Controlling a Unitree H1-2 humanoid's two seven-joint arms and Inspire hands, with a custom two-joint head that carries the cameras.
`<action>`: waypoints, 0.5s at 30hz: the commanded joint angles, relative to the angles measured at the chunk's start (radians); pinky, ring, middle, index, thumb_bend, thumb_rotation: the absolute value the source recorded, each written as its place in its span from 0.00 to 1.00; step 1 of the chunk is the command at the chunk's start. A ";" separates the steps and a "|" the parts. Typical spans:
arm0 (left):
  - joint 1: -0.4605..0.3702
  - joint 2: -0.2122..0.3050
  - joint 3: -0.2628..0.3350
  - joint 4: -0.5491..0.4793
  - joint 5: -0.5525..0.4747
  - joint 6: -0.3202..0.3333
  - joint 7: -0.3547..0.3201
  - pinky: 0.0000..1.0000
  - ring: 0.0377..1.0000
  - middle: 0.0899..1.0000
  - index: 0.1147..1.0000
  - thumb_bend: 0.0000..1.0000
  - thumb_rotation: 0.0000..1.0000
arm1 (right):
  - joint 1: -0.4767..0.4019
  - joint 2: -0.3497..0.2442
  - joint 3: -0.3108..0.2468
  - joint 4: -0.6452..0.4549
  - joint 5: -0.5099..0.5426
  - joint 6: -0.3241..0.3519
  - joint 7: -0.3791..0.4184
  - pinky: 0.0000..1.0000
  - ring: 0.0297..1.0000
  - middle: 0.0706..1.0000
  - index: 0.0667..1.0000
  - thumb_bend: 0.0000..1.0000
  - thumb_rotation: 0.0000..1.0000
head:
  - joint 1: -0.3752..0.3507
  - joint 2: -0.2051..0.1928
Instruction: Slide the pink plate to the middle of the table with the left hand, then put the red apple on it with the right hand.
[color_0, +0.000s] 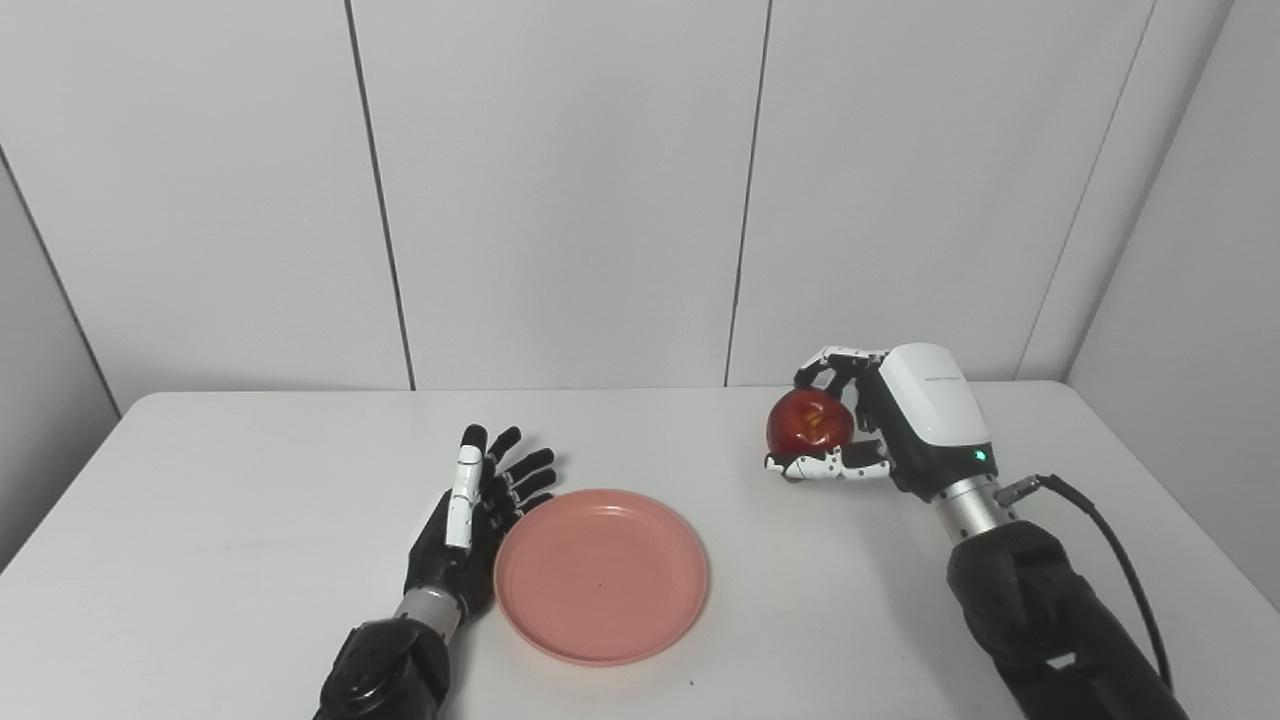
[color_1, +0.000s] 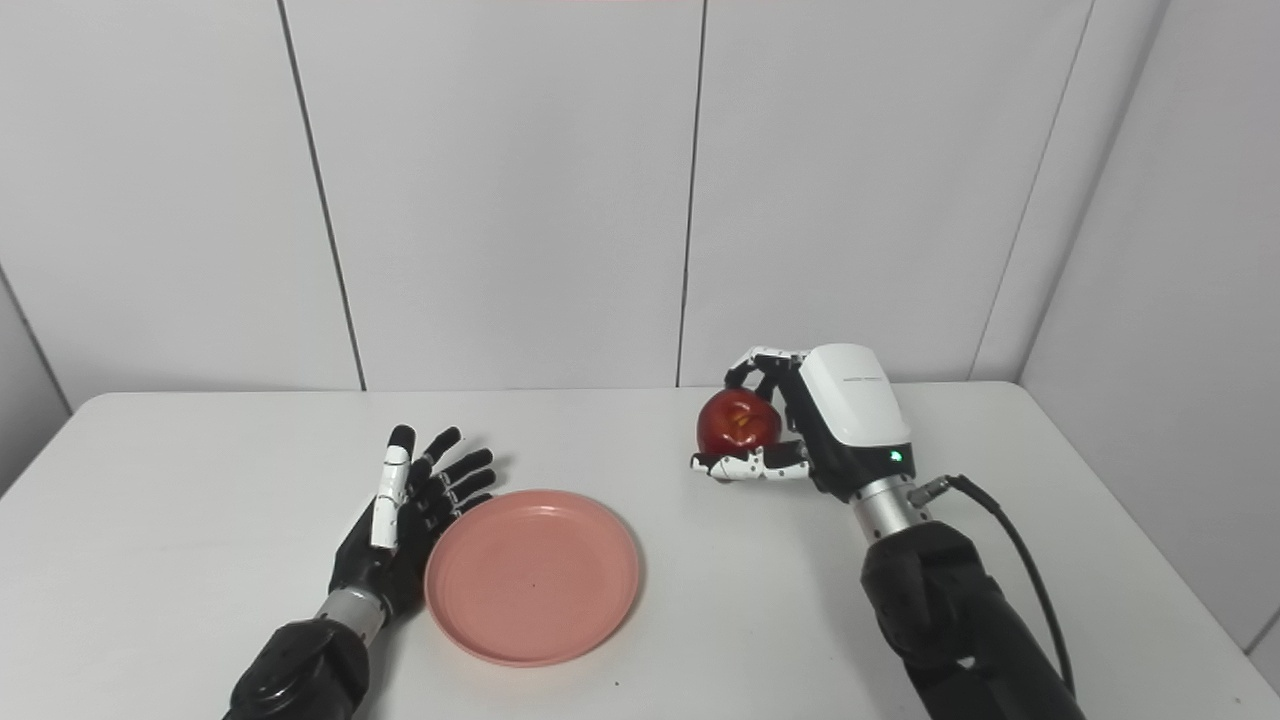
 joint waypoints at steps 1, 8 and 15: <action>0.039 -0.006 -0.006 0.066 0.021 0.051 0.024 0.84 0.83 0.80 0.92 0.69 0.99 | -0.060 -0.001 -0.006 -0.042 0.001 -0.046 -0.004 0.14 0.18 0.24 0.45 0.50 0.16 | 0.000 0.001; 0.035 -0.008 -0.001 0.078 0.019 0.046 0.020 0.85 0.83 0.80 0.92 0.69 0.99 | -0.080 0.022 0.010 -0.052 -0.009 -0.052 0.002 0.14 0.17 0.24 0.45 0.50 0.16 | -0.003 -0.006; 0.031 -0.012 -0.001 0.092 0.019 0.037 0.022 0.85 0.84 0.80 0.92 0.68 0.99 | -0.099 0.053 0.021 -0.071 -0.037 -0.039 0.010 0.12 0.16 0.22 0.45 0.50 0.15 | 0.001 -0.008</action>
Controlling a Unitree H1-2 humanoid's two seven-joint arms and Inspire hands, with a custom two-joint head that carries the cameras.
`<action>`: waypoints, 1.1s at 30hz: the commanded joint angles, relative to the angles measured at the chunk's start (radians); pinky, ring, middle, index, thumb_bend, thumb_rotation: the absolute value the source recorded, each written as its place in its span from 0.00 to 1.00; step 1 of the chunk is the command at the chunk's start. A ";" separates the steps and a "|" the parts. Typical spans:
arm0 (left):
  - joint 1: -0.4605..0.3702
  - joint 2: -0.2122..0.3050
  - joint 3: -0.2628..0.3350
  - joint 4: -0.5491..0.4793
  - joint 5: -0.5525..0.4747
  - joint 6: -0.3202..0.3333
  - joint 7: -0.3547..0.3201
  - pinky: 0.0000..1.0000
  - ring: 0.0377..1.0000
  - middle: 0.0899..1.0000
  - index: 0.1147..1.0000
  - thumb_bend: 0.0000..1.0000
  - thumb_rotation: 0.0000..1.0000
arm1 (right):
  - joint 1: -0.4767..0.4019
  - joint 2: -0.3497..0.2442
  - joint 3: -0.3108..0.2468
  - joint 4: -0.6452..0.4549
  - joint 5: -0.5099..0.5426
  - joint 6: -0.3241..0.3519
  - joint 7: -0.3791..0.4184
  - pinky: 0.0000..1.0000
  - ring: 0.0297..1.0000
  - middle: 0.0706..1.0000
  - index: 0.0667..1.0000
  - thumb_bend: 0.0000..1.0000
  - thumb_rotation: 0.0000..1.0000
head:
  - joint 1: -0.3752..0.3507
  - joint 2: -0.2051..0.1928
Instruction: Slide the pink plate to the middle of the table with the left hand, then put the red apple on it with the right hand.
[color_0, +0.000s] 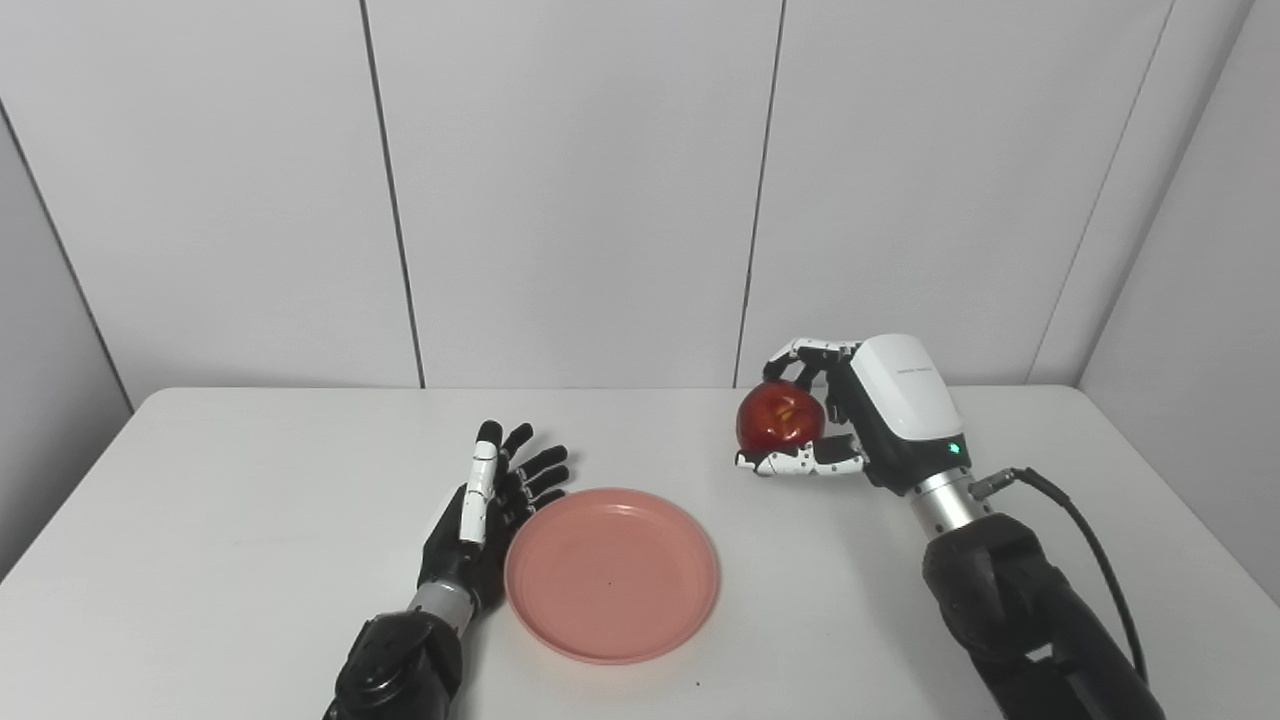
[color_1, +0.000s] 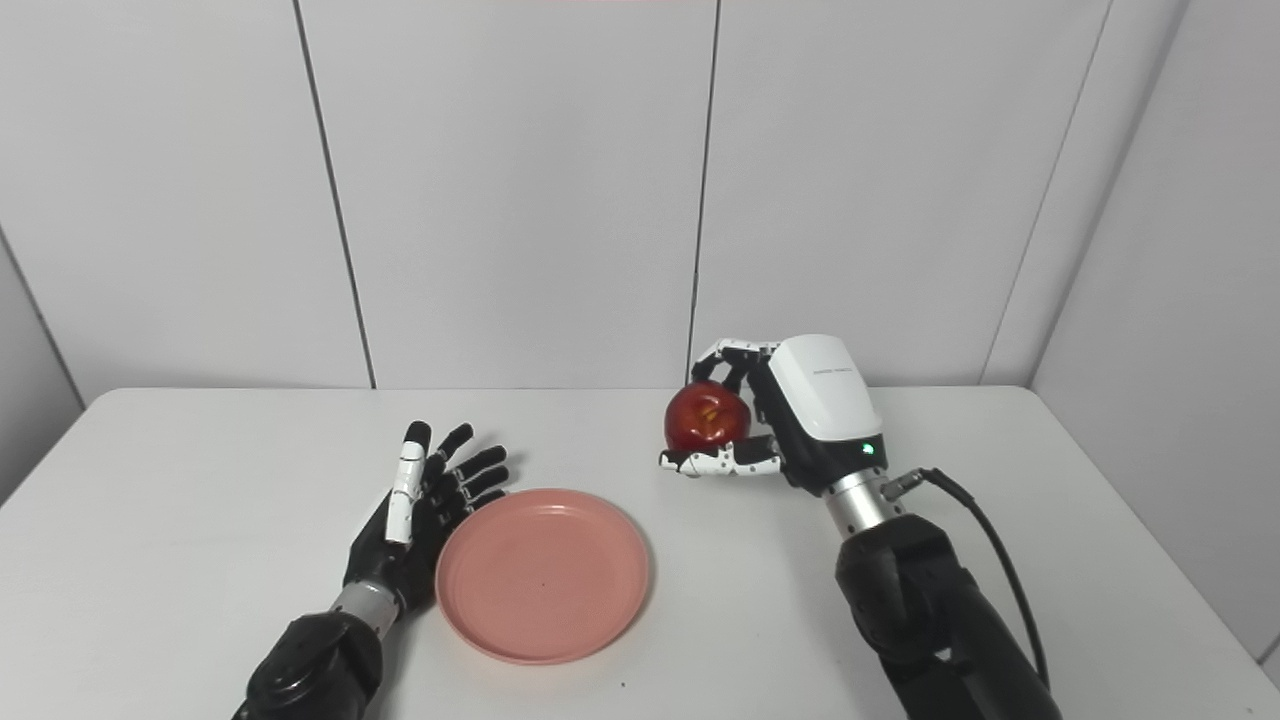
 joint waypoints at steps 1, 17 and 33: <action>0.043 -0.009 -0.002 0.065 0.014 0.059 0.023 0.85 0.83 0.80 0.92 0.68 0.99 | -0.059 0.001 -0.006 -0.040 -0.008 -0.024 -0.004 0.12 0.15 0.21 0.45 0.50 0.15 | 0.001 0.001; 0.042 -0.018 -0.001 0.070 0.010 0.053 0.021 0.85 0.84 0.80 0.92 0.69 0.97 | -0.106 0.078 -0.009 -0.085 0.024 0.060 0.165 0.11 0.15 0.21 0.45 0.50 0.15 | 0.013 0.000; 0.043 -0.029 0.003 0.076 0.012 0.043 0.021 0.86 0.84 0.80 0.92 0.68 0.97 | -0.137 0.127 0.029 -0.070 -0.017 0.199 0.342 0.18 0.22 0.29 0.45 0.50 0.16 | 0.025 -0.002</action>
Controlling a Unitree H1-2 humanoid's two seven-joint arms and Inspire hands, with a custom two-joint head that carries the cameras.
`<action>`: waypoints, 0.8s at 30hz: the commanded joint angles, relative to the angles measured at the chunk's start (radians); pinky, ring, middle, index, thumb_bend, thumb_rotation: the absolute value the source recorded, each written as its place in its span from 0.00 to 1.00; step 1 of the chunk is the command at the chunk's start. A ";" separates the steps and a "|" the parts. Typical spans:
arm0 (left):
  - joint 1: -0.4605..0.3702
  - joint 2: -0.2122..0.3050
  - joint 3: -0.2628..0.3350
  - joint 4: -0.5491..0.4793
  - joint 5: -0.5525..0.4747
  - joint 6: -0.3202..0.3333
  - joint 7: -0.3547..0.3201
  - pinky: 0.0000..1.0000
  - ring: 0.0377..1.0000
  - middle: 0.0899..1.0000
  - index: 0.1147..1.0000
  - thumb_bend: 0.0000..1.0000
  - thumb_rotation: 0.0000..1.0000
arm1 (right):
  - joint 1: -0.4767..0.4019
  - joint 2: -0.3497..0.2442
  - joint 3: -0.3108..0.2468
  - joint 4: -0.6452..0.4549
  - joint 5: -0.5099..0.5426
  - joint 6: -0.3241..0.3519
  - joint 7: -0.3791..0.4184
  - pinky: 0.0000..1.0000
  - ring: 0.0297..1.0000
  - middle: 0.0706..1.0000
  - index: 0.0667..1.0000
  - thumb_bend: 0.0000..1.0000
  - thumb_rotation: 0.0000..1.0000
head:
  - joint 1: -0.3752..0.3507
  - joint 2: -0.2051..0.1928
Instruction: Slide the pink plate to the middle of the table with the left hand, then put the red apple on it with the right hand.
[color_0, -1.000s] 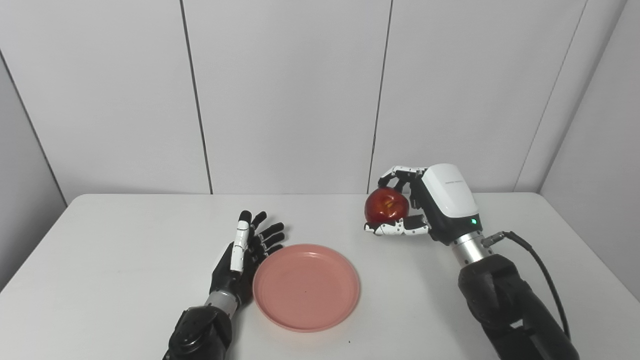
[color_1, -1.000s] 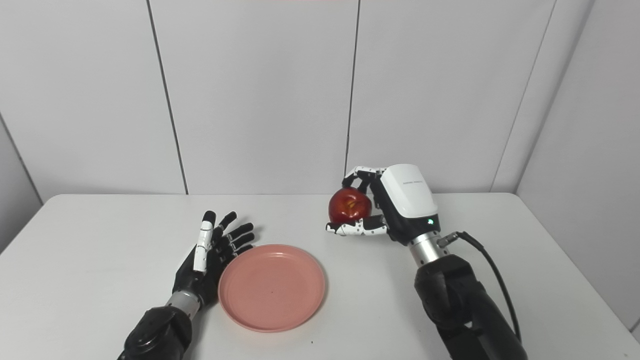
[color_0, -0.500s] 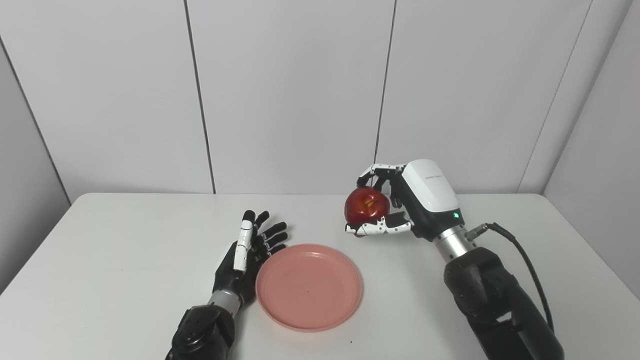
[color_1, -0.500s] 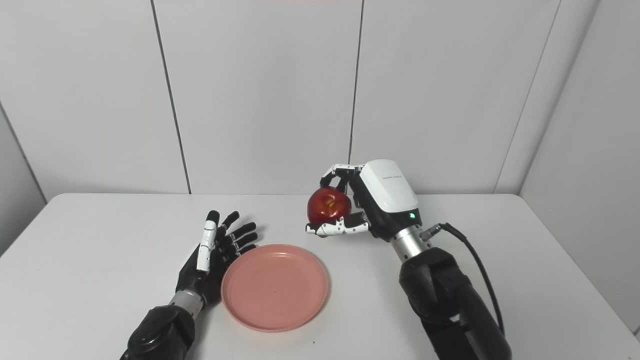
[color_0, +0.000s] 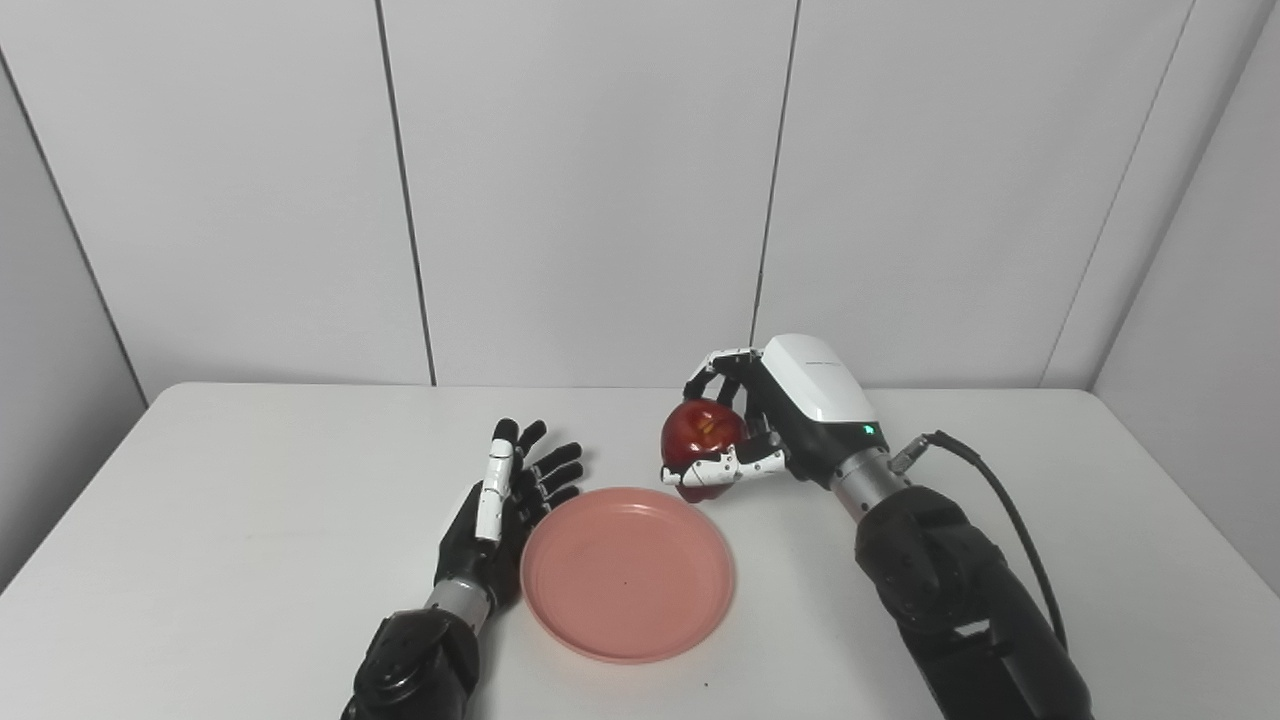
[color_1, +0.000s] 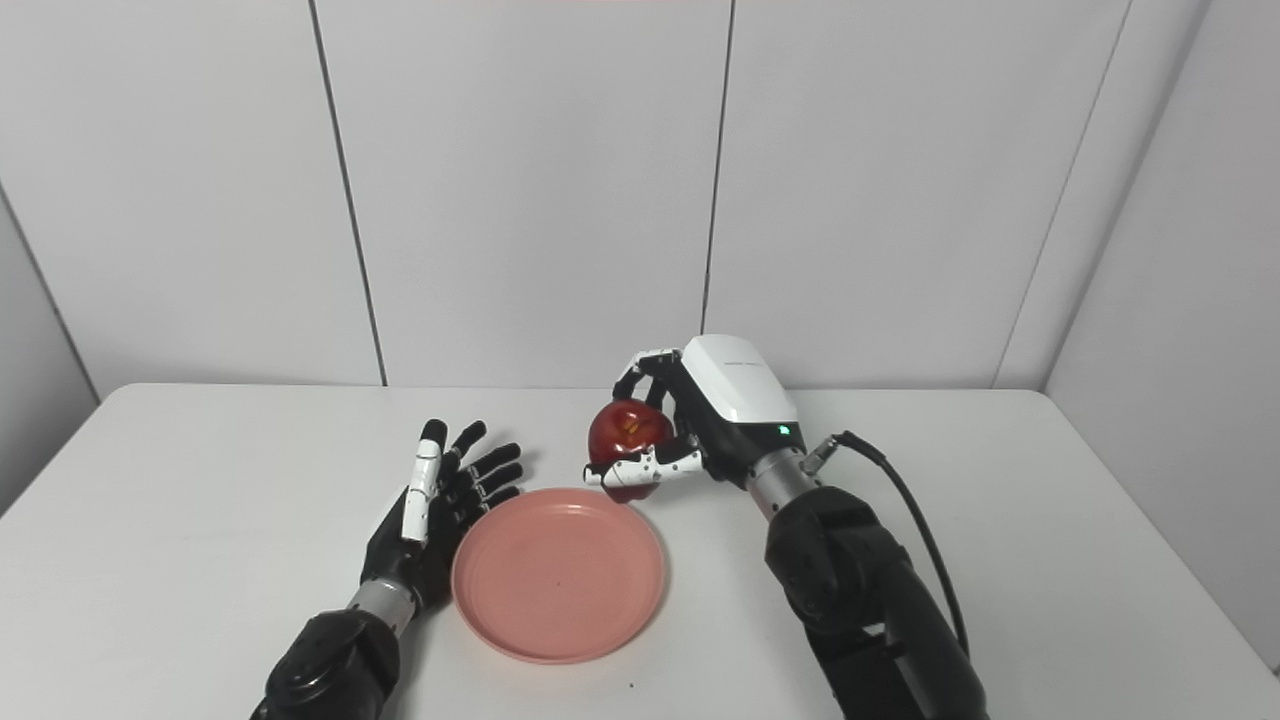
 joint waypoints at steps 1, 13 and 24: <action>0.045 -0.008 -0.004 0.067 0.013 0.056 0.021 0.86 0.84 0.80 0.92 0.68 0.97 | -0.072 0.004 -0.004 -0.009 -0.011 0.026 -0.004 0.18 0.23 0.29 0.45 0.50 0.16 | 0.000 0.001; 0.041 -0.013 -0.006 0.086 0.017 0.031 0.019 0.85 0.83 0.80 0.93 0.68 0.98 | -0.106 0.010 0.045 0.080 -0.034 0.012 -0.008 0.22 0.28 0.34 0.45 0.50 0.16 | 0.004 -0.001; 0.035 -0.018 -0.003 0.095 0.016 0.024 0.025 0.86 0.84 0.80 0.93 0.67 0.98 | -0.116 0.043 0.082 0.117 -0.040 0.015 -0.021 0.21 0.26 0.32 0.45 0.50 0.16 | 0.008 -0.004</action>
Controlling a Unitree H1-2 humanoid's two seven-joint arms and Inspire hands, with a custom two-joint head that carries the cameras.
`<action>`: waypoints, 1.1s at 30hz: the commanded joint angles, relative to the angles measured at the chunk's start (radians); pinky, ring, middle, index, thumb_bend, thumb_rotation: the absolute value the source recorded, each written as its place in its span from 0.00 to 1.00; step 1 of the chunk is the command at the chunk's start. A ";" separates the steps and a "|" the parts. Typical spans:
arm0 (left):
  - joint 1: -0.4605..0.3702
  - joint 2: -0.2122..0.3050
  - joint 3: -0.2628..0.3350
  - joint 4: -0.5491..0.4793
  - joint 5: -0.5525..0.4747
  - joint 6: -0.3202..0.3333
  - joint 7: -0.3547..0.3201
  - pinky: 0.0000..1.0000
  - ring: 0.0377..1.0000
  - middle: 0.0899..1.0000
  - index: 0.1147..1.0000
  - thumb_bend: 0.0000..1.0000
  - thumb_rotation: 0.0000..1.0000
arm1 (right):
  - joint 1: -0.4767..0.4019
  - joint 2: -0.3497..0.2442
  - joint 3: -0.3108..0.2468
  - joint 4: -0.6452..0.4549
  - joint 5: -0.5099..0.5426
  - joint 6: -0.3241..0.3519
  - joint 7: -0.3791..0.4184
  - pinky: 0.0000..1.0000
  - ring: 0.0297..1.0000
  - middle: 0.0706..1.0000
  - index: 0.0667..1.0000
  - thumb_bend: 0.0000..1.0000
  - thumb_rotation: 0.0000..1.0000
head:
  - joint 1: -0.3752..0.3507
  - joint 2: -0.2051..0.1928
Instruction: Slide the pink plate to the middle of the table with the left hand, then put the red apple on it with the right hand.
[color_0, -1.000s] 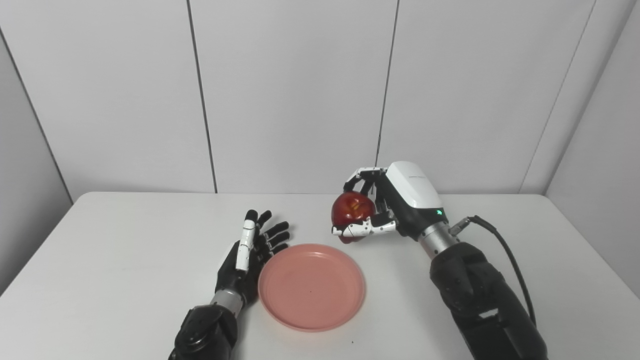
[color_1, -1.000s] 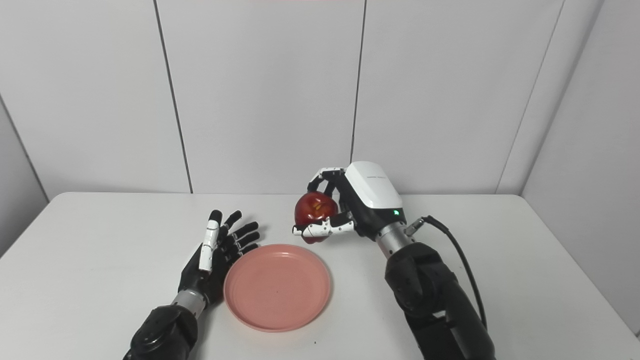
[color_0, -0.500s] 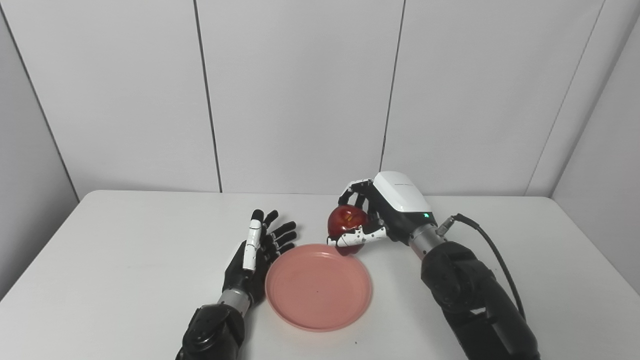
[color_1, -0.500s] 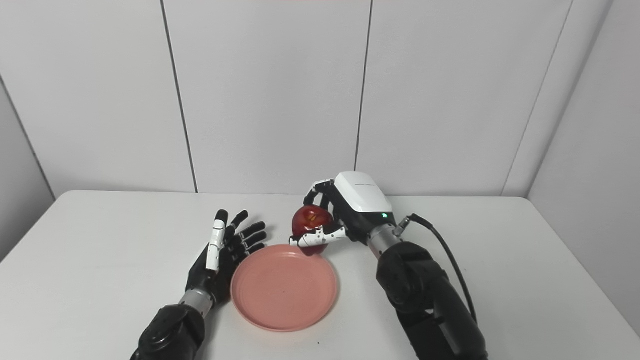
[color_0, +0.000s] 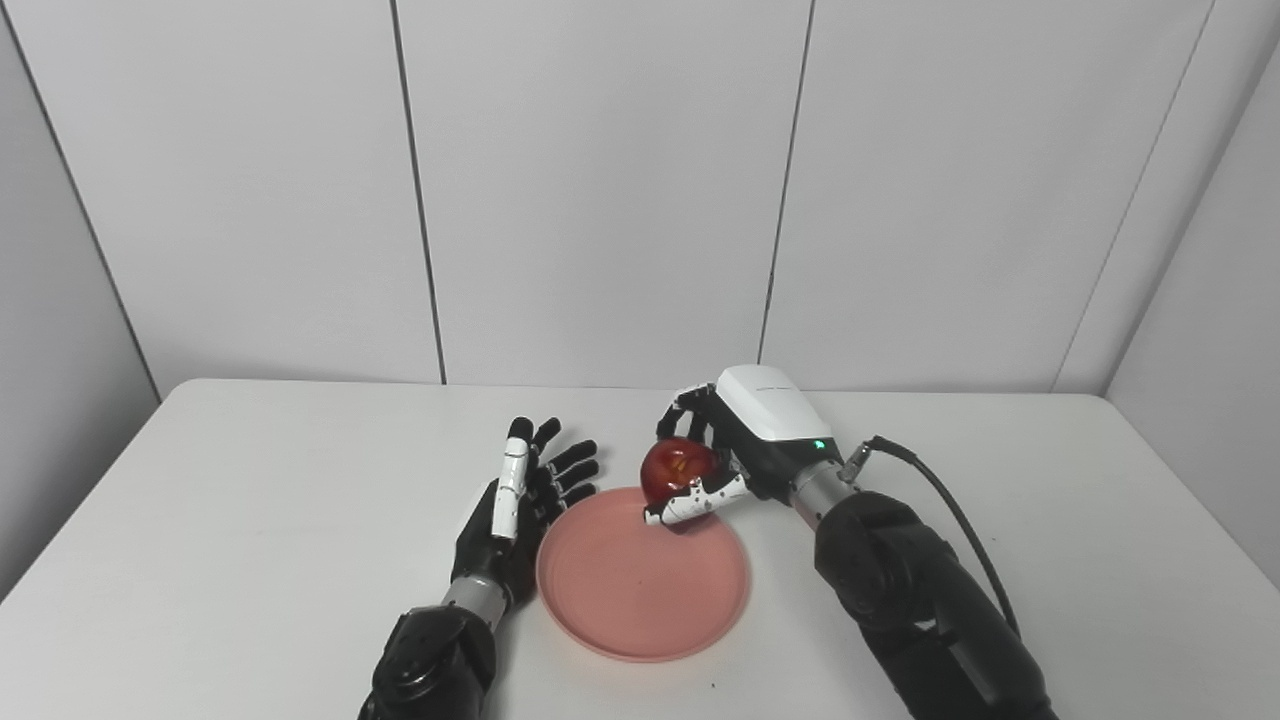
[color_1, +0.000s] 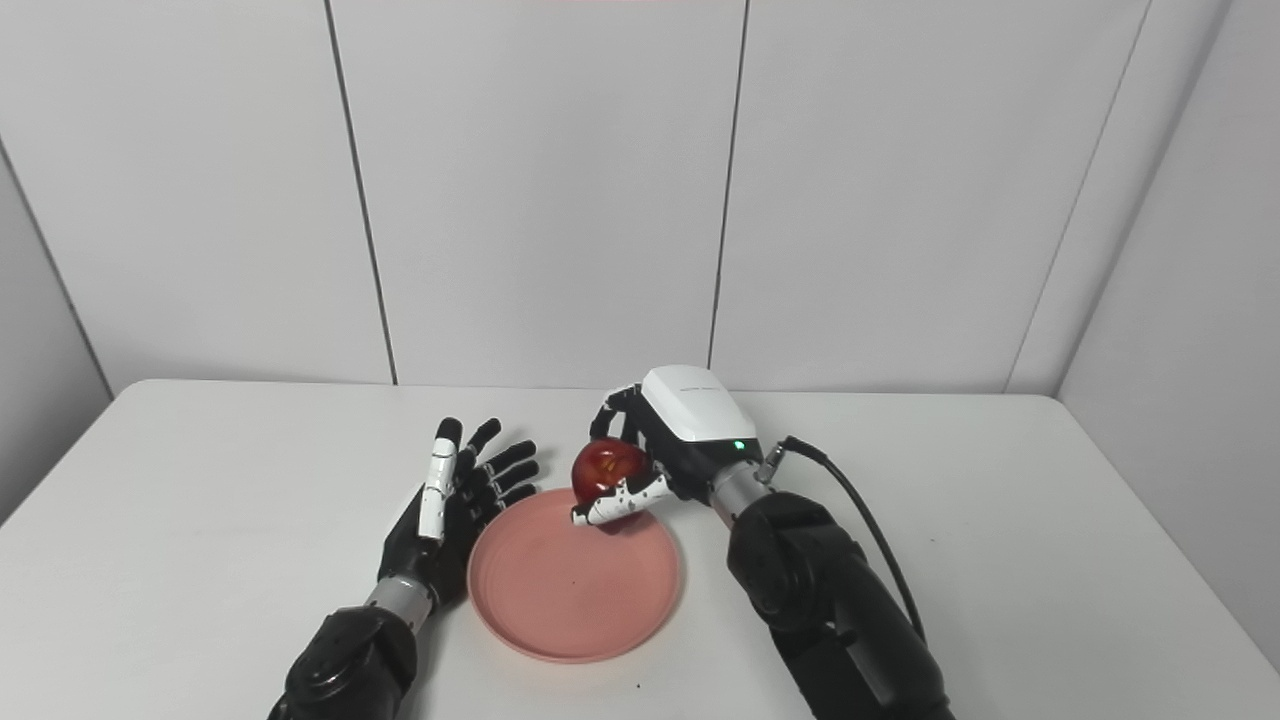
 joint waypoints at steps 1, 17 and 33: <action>0.044 -0.008 -0.002 0.067 0.013 0.057 0.025 0.87 0.84 0.80 0.93 0.67 0.98 | -0.065 0.015 -0.006 -0.013 0.002 0.001 -0.026 0.21 0.26 0.32 0.45 0.50 0.16 | 0.001 0.000; 0.032 -0.005 0.004 0.095 0.016 0.042 0.027 0.87 0.83 0.79 0.92 0.67 0.99 | -0.045 0.027 0.028 0.022 0.000 -0.021 -0.061 0.23 0.28 0.35 0.45 0.50 0.16 | 0.006 -0.006; 0.029 -0.008 0.005 0.098 0.017 0.044 0.029 0.86 0.82 0.77 0.91 0.66 0.98 | -0.019 0.033 0.067 0.013 -0.007 -0.015 -0.048 0.22 0.27 0.34 0.45 0.50 0.16 | 0.006 -0.002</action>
